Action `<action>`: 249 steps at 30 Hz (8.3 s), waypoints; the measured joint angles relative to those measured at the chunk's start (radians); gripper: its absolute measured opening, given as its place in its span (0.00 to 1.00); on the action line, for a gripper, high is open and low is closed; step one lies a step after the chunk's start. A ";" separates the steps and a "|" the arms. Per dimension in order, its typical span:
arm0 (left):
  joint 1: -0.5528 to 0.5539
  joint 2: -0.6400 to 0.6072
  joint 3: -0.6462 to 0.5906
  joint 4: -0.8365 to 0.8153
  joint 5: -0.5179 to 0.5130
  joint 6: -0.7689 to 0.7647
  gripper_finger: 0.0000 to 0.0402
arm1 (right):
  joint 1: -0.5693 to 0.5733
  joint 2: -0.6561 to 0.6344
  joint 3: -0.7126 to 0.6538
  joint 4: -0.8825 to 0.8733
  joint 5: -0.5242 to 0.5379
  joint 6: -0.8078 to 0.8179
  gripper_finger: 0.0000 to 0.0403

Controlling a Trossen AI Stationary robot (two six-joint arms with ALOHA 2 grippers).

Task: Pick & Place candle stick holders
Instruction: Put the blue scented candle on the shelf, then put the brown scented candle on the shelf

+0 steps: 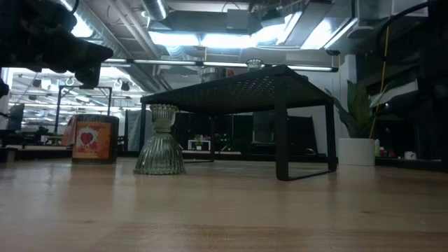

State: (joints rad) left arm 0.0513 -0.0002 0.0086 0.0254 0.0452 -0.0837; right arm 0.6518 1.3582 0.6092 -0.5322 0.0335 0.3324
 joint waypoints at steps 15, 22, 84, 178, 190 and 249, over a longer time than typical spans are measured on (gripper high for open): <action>0.000 0.000 0.000 0.000 0.000 0.000 0.00 | -0.020 0.000 0.094 -0.077 -0.017 -0.012 0.77; 0.000 0.000 0.000 0.000 0.000 0.000 0.00 | -0.052 0.000 0.226 -0.211 -0.060 -0.019 0.77; 0.000 0.000 0.000 0.000 0.000 0.000 0.00 | -0.596 0.403 1.017 -0.625 0.017 -0.969 0.76; 0.000 0.000 0.000 -0.001 0.000 0.000 0.00 | -0.417 0.238 0.936 -0.286 -0.124 -0.562 0.42; 0.000 0.000 0.000 -0.002 0.000 0.000 0.00 | -0.551 0.004 0.646 -0.173 -0.120 -0.448 0.25; 0.000 0.023 0.000 0.000 -0.001 0.000 0.00 | -0.695 -0.941 -0.290 0.470 -0.247 -0.284 0.04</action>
State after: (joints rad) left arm 0.0513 0.0231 0.0086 0.0254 0.0439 -0.0837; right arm -0.0431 0.4168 0.3188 -0.0625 -0.2134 0.0483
